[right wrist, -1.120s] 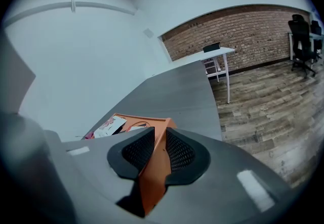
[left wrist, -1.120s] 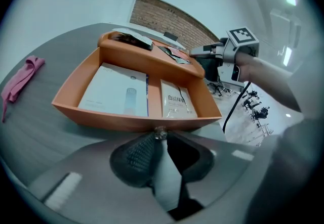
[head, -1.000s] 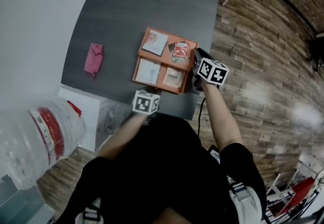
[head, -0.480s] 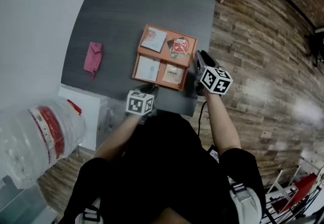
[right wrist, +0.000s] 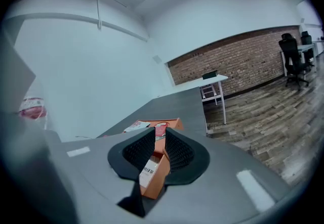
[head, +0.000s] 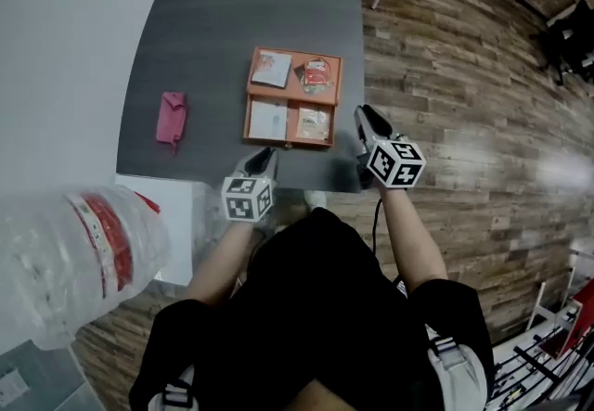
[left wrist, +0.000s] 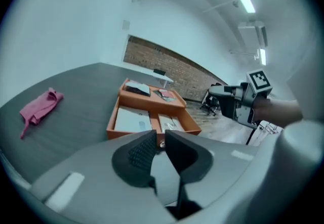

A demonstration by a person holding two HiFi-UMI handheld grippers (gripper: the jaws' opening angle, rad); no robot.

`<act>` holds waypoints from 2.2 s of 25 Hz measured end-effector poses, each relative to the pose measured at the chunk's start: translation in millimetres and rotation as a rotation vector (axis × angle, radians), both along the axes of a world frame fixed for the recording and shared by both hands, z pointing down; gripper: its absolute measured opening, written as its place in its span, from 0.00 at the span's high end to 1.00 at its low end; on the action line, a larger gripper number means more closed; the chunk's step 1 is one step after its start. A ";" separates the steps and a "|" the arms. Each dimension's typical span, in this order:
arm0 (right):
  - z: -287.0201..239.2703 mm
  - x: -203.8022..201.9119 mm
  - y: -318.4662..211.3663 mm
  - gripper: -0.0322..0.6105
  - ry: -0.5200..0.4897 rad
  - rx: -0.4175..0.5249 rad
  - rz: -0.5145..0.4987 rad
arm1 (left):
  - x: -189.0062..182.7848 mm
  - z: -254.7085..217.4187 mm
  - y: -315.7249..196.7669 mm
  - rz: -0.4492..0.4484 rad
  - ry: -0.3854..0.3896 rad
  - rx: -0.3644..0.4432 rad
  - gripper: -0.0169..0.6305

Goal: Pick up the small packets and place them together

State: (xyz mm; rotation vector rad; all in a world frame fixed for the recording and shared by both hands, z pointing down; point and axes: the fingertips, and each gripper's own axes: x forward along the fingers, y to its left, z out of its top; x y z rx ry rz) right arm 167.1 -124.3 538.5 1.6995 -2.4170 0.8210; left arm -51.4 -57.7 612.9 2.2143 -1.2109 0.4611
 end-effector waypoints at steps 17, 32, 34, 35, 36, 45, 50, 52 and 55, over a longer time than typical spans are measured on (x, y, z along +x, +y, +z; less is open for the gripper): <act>-46.8 -18.5 152.5 0.95 0.099 0.203 0.075 | -35.3 -111.3 39.2 0.091 0.119 0.390 0.97; -86.6 57.0 198.6 0.95 0.153 0.320 0.013 | -27.2 -163.0 86.4 -0.054 0.167 0.543 0.97; -85.1 57.1 198.5 0.95 0.142 0.318 0.004 | -21.4 -164.9 90.0 -0.057 0.173 0.543 0.97; -85.5 55.1 197.1 0.95 0.137 0.323 -0.002 | -20.6 -166.8 90.9 -0.057 0.173 0.548 0.97; -85.9 52.4 195.5 0.95 0.131 0.327 -0.007 | -21.5 -168.9 91.7 -0.059 0.171 0.554 0.97; -85.5 33.1 188.4 0.95 0.077 0.343 -0.002 | -36.4 -181.9 98.9 -0.036 0.149 0.603 0.97; -84.8 25.2 187.8 0.95 0.074 0.339 0.006 | -38.3 -179.8 98.4 -0.021 0.165 0.598 0.97; -84.4 21.4 188.8 0.95 0.075 0.337 0.005 | -39.2 -177.8 98.3 -0.017 0.172 0.590 0.97; -83.8 17.3 190.5 0.95 0.082 0.334 0.003 | -40.9 -173.2 96.7 -0.017 0.180 0.578 0.97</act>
